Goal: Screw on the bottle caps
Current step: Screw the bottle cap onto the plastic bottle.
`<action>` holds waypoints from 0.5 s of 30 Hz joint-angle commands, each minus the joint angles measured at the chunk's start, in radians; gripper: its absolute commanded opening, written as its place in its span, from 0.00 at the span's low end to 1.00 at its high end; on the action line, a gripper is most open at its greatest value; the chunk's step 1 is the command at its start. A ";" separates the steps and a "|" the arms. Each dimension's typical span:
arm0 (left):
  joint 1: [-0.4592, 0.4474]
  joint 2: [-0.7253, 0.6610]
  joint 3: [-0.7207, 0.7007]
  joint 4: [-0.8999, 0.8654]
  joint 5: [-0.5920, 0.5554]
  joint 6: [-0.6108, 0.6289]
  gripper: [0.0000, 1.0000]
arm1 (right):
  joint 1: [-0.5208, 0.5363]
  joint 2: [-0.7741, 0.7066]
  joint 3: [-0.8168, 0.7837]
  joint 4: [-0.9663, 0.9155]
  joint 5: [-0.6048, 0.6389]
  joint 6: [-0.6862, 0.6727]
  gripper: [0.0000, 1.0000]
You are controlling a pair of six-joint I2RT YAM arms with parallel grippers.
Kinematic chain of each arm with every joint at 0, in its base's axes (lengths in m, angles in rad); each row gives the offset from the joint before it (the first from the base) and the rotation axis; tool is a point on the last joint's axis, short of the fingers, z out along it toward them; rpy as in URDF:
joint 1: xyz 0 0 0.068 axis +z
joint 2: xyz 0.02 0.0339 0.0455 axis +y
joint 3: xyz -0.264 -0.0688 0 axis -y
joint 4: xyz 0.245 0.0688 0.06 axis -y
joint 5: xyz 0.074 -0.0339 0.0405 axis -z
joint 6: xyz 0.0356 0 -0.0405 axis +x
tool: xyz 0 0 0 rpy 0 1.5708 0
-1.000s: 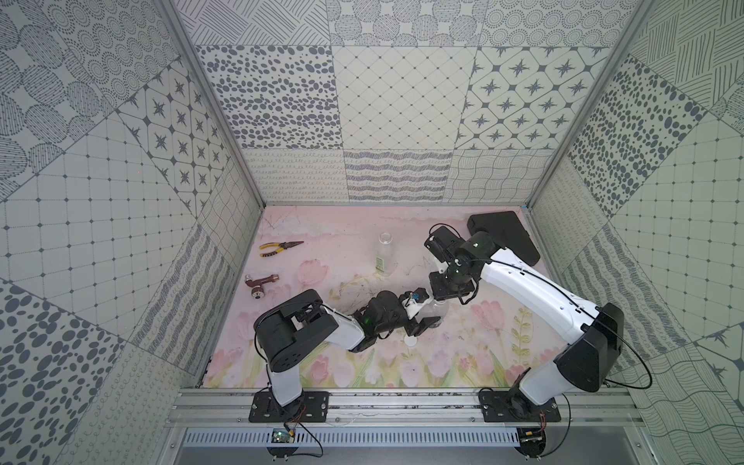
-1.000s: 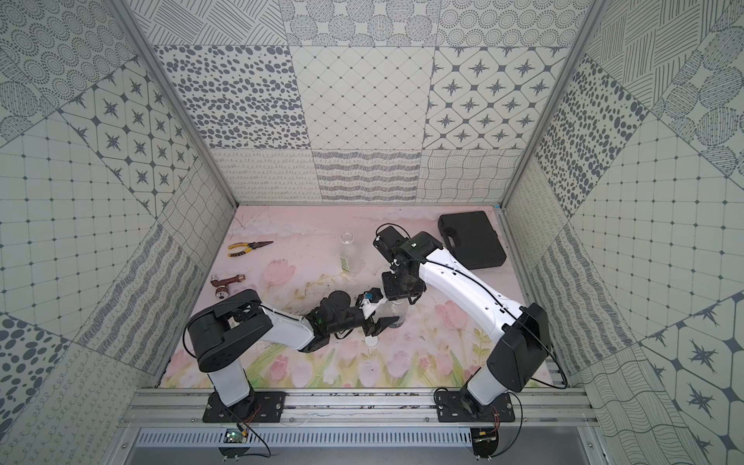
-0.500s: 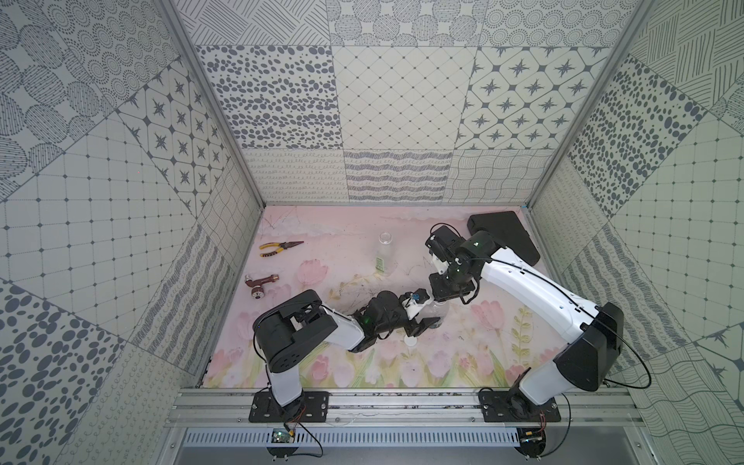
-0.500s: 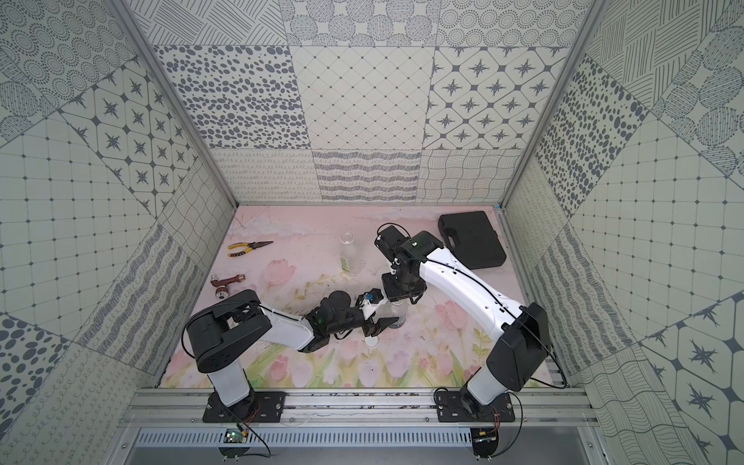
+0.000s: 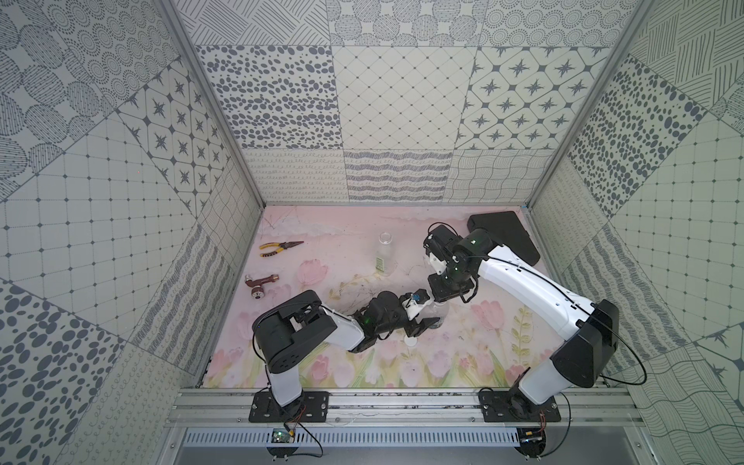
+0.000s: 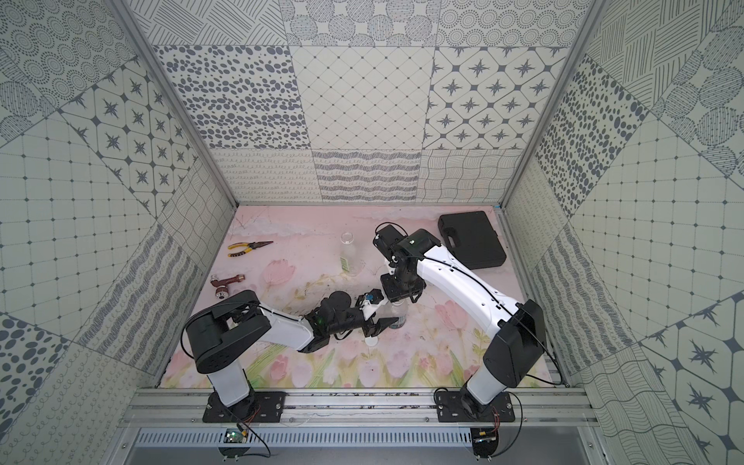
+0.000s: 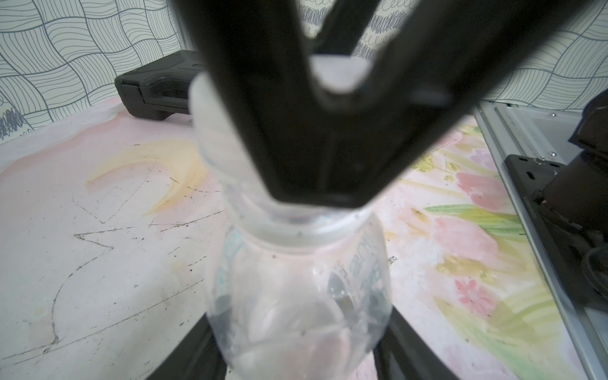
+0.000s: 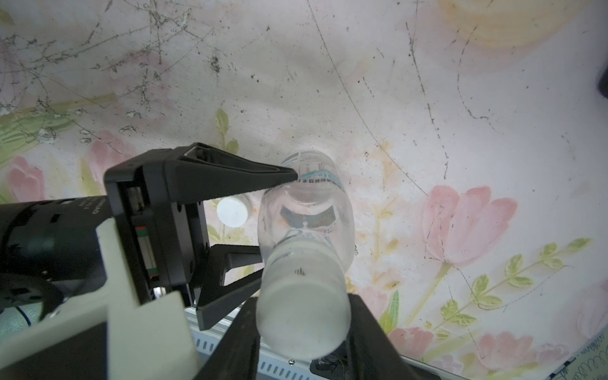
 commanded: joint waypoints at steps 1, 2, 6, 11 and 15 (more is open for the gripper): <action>-0.011 -0.012 0.007 0.016 0.029 0.035 0.51 | -0.005 0.061 -0.044 -0.068 0.067 -0.010 0.35; -0.012 -0.012 0.007 0.016 0.029 0.035 0.51 | -0.005 0.061 -0.047 -0.065 0.063 -0.012 0.35; -0.012 -0.013 0.007 0.017 0.027 0.035 0.52 | 0.001 0.064 -0.054 -0.065 0.064 -0.021 0.36; -0.011 -0.016 0.005 0.019 0.029 0.035 0.51 | 0.003 0.070 -0.054 -0.065 0.060 -0.057 0.36; -0.011 -0.018 0.002 0.019 0.028 0.038 0.51 | 0.003 0.079 -0.052 -0.066 0.049 -0.086 0.36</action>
